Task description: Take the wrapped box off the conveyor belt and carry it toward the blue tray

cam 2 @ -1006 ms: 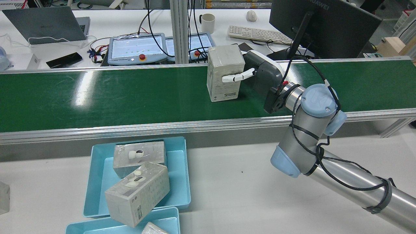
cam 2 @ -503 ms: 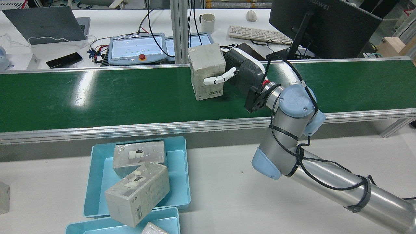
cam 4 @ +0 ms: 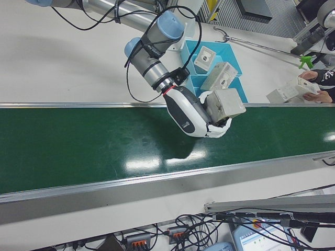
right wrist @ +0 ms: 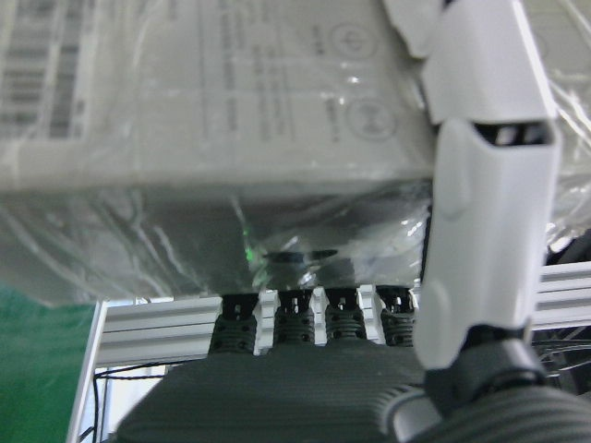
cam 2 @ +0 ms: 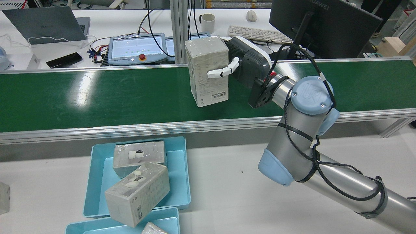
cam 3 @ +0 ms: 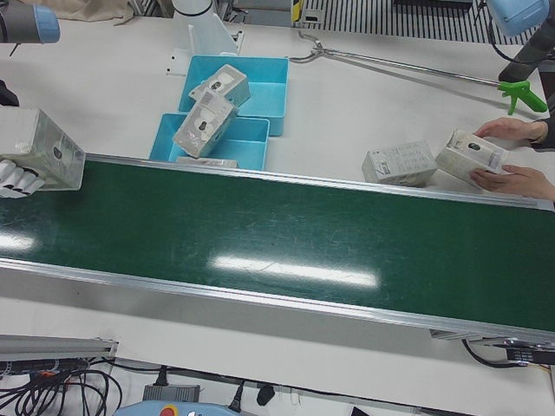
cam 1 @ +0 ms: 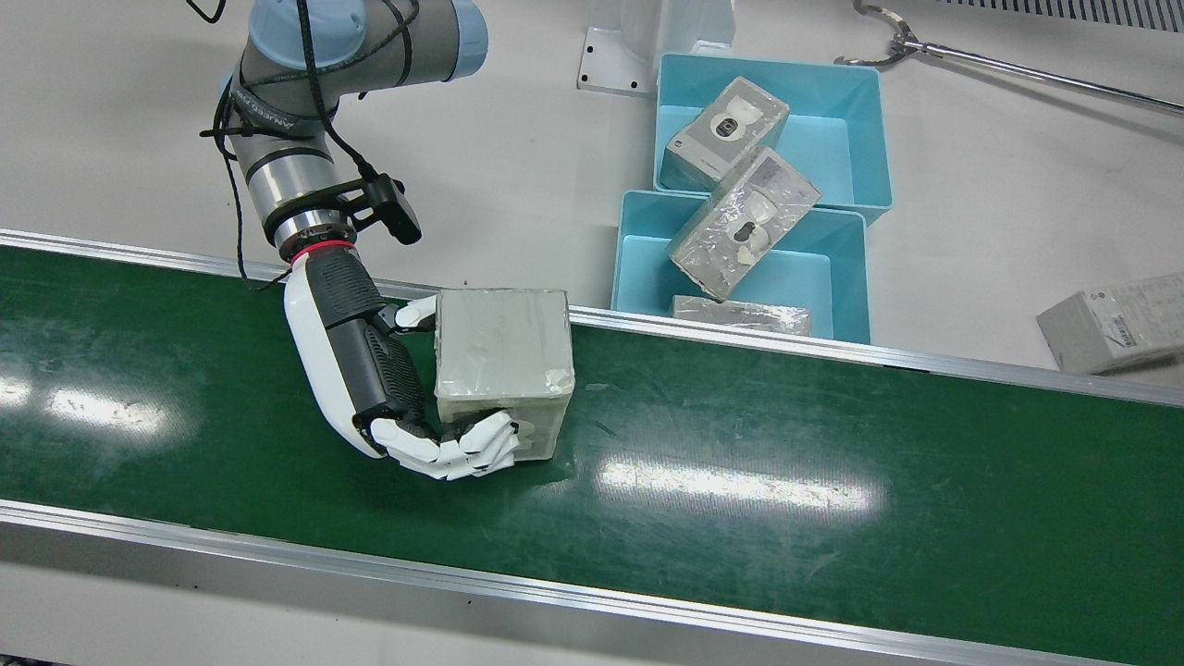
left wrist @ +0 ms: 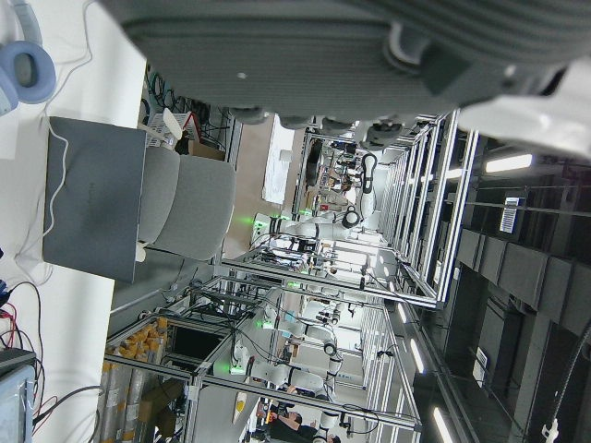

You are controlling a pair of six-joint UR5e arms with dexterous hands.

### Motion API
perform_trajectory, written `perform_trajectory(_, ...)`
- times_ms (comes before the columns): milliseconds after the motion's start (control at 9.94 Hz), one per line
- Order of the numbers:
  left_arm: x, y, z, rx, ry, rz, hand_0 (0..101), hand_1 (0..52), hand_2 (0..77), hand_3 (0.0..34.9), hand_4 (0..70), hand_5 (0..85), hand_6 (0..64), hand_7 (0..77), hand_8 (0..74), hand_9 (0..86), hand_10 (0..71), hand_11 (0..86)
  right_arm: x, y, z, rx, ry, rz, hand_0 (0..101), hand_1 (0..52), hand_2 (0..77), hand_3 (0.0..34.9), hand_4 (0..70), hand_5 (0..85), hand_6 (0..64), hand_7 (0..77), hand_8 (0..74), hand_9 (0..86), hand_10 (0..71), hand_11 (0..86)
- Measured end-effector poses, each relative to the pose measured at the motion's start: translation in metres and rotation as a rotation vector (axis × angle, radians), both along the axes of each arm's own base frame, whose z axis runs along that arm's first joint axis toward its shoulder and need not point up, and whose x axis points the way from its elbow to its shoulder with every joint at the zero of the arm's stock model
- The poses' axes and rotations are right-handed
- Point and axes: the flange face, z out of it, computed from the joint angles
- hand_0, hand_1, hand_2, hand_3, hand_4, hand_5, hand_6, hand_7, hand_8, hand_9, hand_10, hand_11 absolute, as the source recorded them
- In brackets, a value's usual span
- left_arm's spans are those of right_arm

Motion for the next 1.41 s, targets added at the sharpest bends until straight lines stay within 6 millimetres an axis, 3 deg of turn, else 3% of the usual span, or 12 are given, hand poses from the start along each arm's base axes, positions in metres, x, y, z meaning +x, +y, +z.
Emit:
perform_trajectory(201, 0.0, 0.0, 0.0, 0.0, 0.0, 0.0, 0, 0.0, 0.5, 0.0, 0.0, 1.1, 0.0, 0.5, 0.5, 0.5, 0.5, 0.5, 0.007, 0.035, -0.035, 0.054, -0.023, -0.013, 49, 3.8, 32.2, 0.5, 40.9, 39.8, 33.3, 52.9, 47.5, 48.5, 44.7, 45.8)
perform_trajectory(302, 0.0, 0.0, 0.0, 0.0, 0.0, 0.0, 0, 0.0, 1.1, 0.0, 0.0, 1.1, 0.0, 0.5, 0.5, 0.5, 0.5, 0.0, -0.009, 0.055, -0.044, 0.067, -0.022, -0.028, 49, 3.8, 32.2, 0.5, 40.9, 39.8, 33.3, 52.9, 47.5, 48.5, 44.7, 45.8)
perform_trajectory(503, 0.0, 0.0, 0.0, 0.0, 0.0, 0.0, 0, 0.0, 1.1, 0.0, 0.0, 1.1, 0.0, 0.5, 0.5, 0.0, 0.5, 0.0, -0.064, 0.103, -0.053, 0.066, -0.019, -0.043, 44, 3.8, 32.2, 0.0, 40.4, 43.1, 38.7, 68.2, 57.8, 62.7, 59.5, 63.3)
perform_trajectory(604, 0.0, 0.0, 0.0, 0.0, 0.0, 0.0, 0, 0.0, 1.1, 0.0, 0.0, 1.1, 0.0, 0.5, 0.5, 0.5, 0.5, 0.0, -0.091, 0.127, -0.058, 0.068, -0.006, -0.031, 42, 0.5, 36.0, 0.0, 40.4, 43.1, 38.7, 68.2, 60.5, 67.6, 68.2, 73.1)
perform_trajectory(704, 0.0, 0.0, 0.0, 0.0, 0.0, 0.0, 0, 0.0, 1.1, 0.0, 0.0, 1.1, 0.0, 0.5, 0.5, 0.5, 0.5, 0.0, -0.11, 0.143, -0.061, 0.07, 0.001, -0.019, 42, 0.5, 36.0, 0.0, 40.4, 43.1, 38.7, 68.2, 60.5, 67.6, 68.2, 73.1)
perform_trajectory(805, 0.0, 0.0, 0.0, 0.0, 0.0, 0.0, 0, 0.0, 1.1, 0.0, 0.0, 1.1, 0.0, 0.5, 0.5, 0.0, 0.5, 0.5, -0.124, 0.155, -0.064, 0.073, 0.005, -0.015, 41, 0.0, 38.2, 0.0, 39.8, 45.3, 43.1, 69.8, 69.8, 70.4, 70.4, 69.8)
perform_trajectory(905, 0.0, 0.0, 0.0, 0.0, 0.0, 0.0, 0, 0.0, 1.1, 0.0, 0.0, 1.1, 0.0, 0.5, 0.5, 0.0, 0.0, 0.5, -0.134, 0.162, -0.067, 0.077, 0.006, -0.018, 45, 0.5, 35.5, 0.0, 39.8, 45.3, 43.1, 69.3, 64.4, 71.4, 64.9, 70.4)
perform_trajectory(1006, 0.0, 0.0, 0.0, 0.0, 0.0, 0.0, 0, 0.0, 1.1, 0.0, 0.0, 1.1, 0.0, 0.5, 0.5, 0.0, 0.5, 0.0, -0.139, 0.165, -0.07, 0.084, 0.007, -0.026, 45, 0.5, 35.5, 0.0, 37.1, 47.5, 43.1, 69.3, 58.4, 71.4, 58.4, 63.3)
perform_trajectory(1107, 0.0, 0.0, 0.0, 0.0, 0.0, 0.0, 0, 0.0, 1.1, 0.0, 0.0, 1.1, 0.0, 0.5, 0.5, 0.5, 0.5, 0.0, -0.142, 0.168, -0.072, 0.09, 0.009, -0.035, 50, 0.5, 35.5, 1.5, 28.4, 43.6, 32.2, 54.0, 43.1, 51.3, 51.3, 55.1)
perform_trajectory(1207, 0.0, 0.0, 0.0, 0.0, 0.0, 0.0, 0, 0.0, 1.1, 0.0, 0.0, 1.1, 0.0, 0.5, 0.5, 0.5, 0.5, 0.0, -0.144, 0.168, -0.072, 0.093, 0.011, -0.041, 53, 0.5, 35.5, 7.9, 18.0, 35.5, 32.2, 54.0, 33.3, 42.0, 32.2, 37.1)
perform_trajectory(1308, 0.0, 0.0, 0.0, 0.0, 0.0, 0.0, 0, 0.0, 0.5, 0.0, 0.0, 1.1, 0.0, 0.5, 0.5, 0.5, 0.5, 0.0, -0.145, 0.169, -0.072, 0.095, 0.013, -0.045, 50, 0.5, 35.5, 11.3, 7.6, 26.2, 18.0, 40.9, 22.9, 33.3, 32.2, 37.1)
perform_trajectory(1408, 0.0, 0.0, 0.0, 0.0, 0.0, 0.0, 0, 0.0, 0.5, 0.0, 0.0, 1.1, 0.0, 0.5, 0.5, 0.5, 0.5, 0.0, -0.145, 0.169, -0.071, 0.096, 0.016, -0.049, 50, 0.5, 35.5, 11.3, 7.6, 26.2, 18.0, 40.9, 22.9, 33.3, 32.2, 37.1)
